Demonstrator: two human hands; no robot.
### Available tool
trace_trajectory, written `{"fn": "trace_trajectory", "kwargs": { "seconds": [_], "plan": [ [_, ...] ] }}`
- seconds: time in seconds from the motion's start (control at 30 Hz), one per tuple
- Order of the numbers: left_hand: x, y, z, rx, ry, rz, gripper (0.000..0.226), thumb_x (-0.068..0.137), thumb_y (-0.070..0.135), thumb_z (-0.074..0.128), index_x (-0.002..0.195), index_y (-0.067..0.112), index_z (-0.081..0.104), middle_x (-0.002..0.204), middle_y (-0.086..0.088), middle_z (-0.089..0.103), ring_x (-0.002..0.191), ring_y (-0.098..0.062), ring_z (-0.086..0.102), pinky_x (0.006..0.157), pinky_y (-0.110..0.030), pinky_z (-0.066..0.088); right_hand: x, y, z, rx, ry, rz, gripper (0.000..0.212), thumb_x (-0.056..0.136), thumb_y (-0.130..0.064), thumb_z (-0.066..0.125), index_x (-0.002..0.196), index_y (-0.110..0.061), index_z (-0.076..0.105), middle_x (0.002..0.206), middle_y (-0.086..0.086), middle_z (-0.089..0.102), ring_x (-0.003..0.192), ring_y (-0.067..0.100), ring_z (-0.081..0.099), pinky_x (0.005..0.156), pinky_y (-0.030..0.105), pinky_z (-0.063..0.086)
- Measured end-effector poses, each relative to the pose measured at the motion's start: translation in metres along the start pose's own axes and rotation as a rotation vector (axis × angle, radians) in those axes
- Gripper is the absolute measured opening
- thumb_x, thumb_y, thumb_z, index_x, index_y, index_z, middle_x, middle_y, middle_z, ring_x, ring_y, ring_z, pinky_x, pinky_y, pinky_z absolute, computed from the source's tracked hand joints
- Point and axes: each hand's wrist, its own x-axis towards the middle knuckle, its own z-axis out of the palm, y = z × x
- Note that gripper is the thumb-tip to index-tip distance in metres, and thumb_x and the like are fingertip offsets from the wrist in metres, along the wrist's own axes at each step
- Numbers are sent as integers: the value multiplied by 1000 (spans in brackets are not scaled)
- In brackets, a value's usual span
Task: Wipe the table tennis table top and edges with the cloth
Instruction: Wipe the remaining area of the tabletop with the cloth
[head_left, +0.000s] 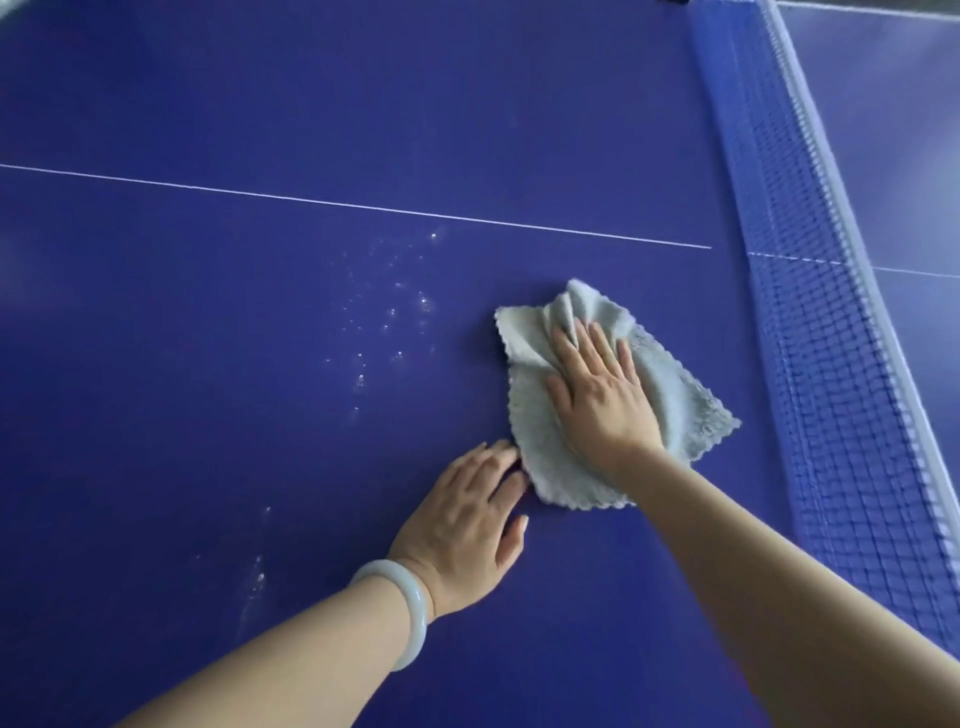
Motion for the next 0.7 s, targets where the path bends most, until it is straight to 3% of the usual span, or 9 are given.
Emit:
{"fn": "trace_trajectory", "kwargs": {
  "seconds": [0.03, 0.1, 0.2, 0.27, 0.33, 0.43, 0.53, 0.6, 0.7],
  "plan": [
    [0, 0, 0, -6, -4, -1, 52, 97, 37, 39, 141, 14, 50, 149, -7, 45, 139, -24, 41, 119, -40, 30, -11, 16, -5, 6, -3, -36, 58, 106, -45, 22, 160, -31, 10, 168, -5, 7, 155, 17, 3, 125, 33, -4],
    [0, 0, -1, -5, 0, -5, 55, 97, 37, 37, 145, 13, 47, 150, -5, 43, 140, -22, 40, 119, -39, 29, -30, 54, -16, 28, 45, 101, 57, 106, -41, 25, 160, -34, 8, 168, -11, 2, 155, 17, 5, 124, 32, 0],
    [0, 0, -1, -9, -2, -4, 56, 98, 38, 34, 146, 13, 45, 151, -5, 42, 141, -22, 39, 120, -38, 28, -42, 79, -25, 64, 71, 517, 58, 103, -47, 21, 159, -37, 9, 168, -9, 3, 155, 20, 1, 125, 45, -2],
    [0, 1, -2, -12, -15, -9, 56, 98, 38, 32, 147, 13, 45, 152, -5, 41, 141, -22, 38, 120, -38, 26, -52, 51, -19, 62, 51, 623, 60, 103, -48, 21, 160, -32, 11, 169, -3, 2, 155, 27, -3, 123, 55, -3],
    [1, 1, -4, -16, -10, -10, 56, 97, 37, 32, 144, 11, 48, 150, -6, 43, 139, -23, 41, 119, -38, 29, -80, 9, -8, 11, 41, 538, 62, 103, -51, 20, 160, -30, 10, 169, -1, -2, 155, 32, -5, 121, 61, -4],
    [1, 1, -4, -20, 11, -14, 52, 95, 36, 36, 132, 9, 59, 142, -10, 51, 131, -27, 50, 116, -40, 33, -147, -29, 7, -44, 32, 250, 61, 103, -54, 20, 160, -37, 6, 168, -11, -3, 155, 24, -6, 121, 49, -16],
    [0, 0, -3, -23, -2, -10, 53, 96, 36, 34, 136, 10, 56, 144, -10, 49, 133, -27, 47, 117, -40, 32, -144, -1, -5, -42, -7, 113, 59, 104, -47, 21, 159, -39, 3, 167, -15, 0, 155, 17, -3, 124, 50, -3],
    [0, 0, -3, -28, -3, -15, 55, 97, 37, 33, 143, 11, 49, 149, -8, 45, 138, -25, 42, 119, -39, 29, -115, 21, -13, -69, 20, 240, 58, 104, -40, 21, 160, -37, 3, 168, -12, 2, 155, 17, -1, 124, 52, 2],
    [-1, -2, -2, -42, -16, -18, 56, 98, 37, 33, 147, 12, 45, 153, -5, 40, 142, -23, 36, 121, -37, 23, -74, 22, -16, -2, 22, 533, 60, 103, -25, 27, 159, -34, 8, 169, -7, 3, 155, 22, -2, 123, 55, -3]
  ]
}}
